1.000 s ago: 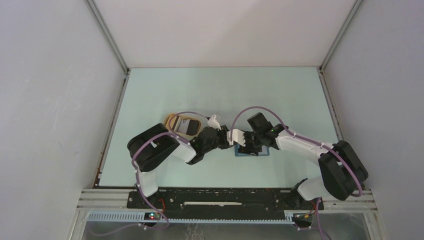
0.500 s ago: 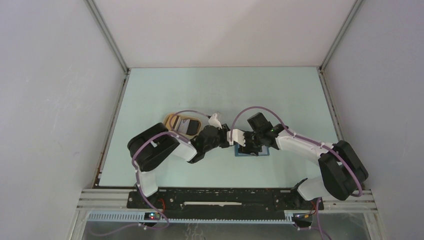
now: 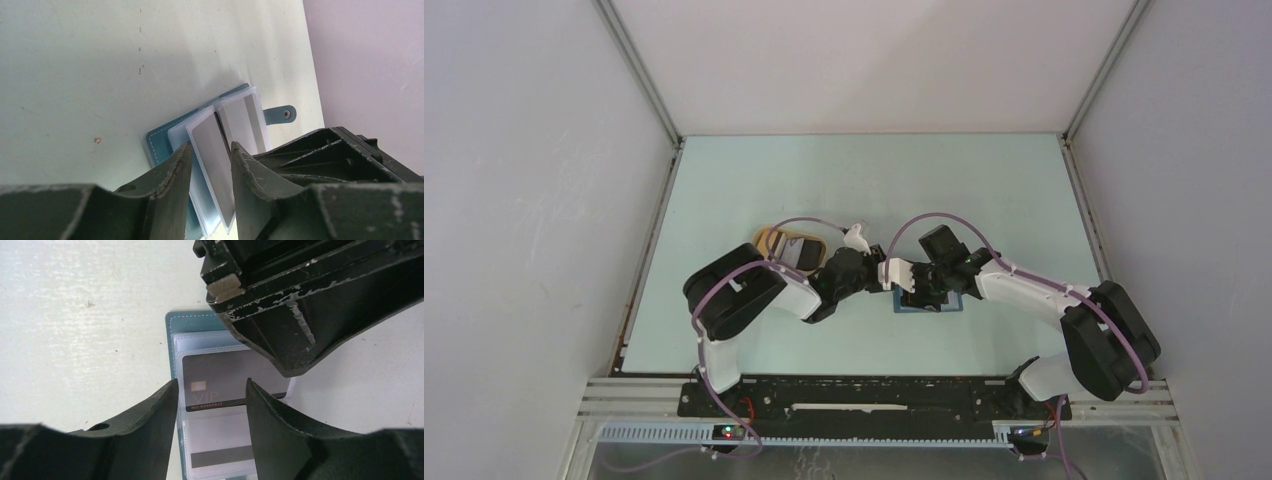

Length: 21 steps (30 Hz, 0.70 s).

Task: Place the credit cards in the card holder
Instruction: Turn over the card slot in the card holder.

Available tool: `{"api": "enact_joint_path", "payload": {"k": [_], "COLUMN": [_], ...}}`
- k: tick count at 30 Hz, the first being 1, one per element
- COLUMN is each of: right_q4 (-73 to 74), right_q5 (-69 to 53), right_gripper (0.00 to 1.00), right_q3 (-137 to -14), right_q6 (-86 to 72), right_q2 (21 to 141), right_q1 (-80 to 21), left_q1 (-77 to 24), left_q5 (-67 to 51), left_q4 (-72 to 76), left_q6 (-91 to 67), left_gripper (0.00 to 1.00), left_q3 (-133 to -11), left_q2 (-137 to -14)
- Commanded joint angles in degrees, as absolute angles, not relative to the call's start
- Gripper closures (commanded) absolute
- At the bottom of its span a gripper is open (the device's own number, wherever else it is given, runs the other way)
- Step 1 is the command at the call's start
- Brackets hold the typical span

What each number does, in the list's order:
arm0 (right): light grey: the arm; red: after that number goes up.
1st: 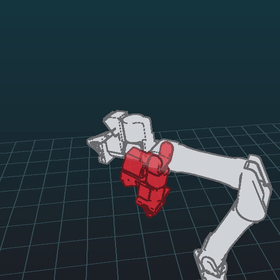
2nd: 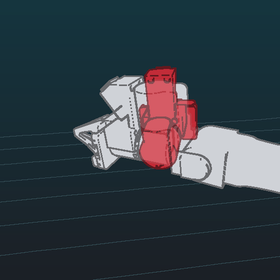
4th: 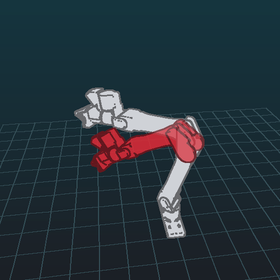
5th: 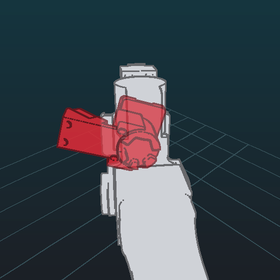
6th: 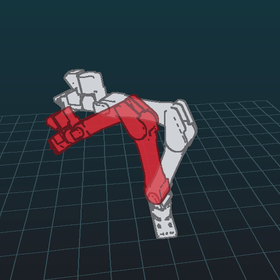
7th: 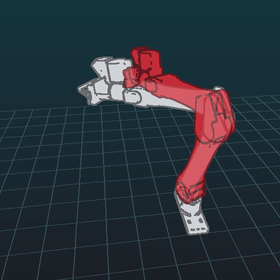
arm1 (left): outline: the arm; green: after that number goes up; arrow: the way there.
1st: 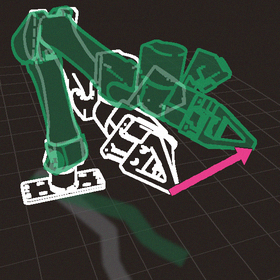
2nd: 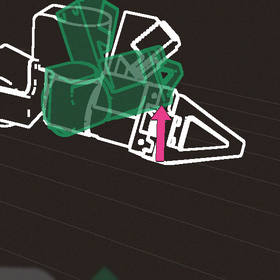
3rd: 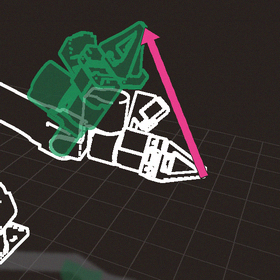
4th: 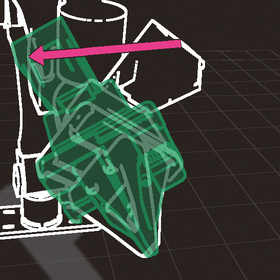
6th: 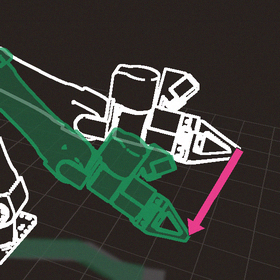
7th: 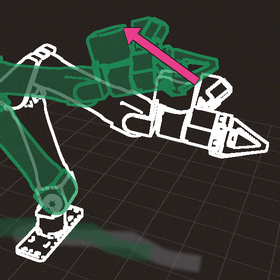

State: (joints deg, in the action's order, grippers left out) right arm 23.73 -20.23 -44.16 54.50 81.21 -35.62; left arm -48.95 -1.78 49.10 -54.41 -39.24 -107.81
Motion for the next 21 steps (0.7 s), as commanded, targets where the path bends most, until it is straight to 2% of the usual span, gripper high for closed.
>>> {"api": "enact_joint_path", "payload": {"k": [1, 21], "right_q4": [22.73, 22.74], "right_q5": [-20.98, -21.01], "right_gripper": [0.40, 0.40], "right_q3": [-44.45, -44.41], "right_q6": [54.05, 54.14], "right_q2": [79.46, 79.45], "right_q1": [-35.24, -35.17], "left_q1": [-48.66, -49.97], "left_q5": [-1.85, -3.81], "left_q4": [49.35, 50.54], "left_q6": [-52.87, -54.32], "left_gripper": [0.60, 0.61], "left_q3": [-41.29, -42.02], "left_q2": [-108.36, -109.49]}}
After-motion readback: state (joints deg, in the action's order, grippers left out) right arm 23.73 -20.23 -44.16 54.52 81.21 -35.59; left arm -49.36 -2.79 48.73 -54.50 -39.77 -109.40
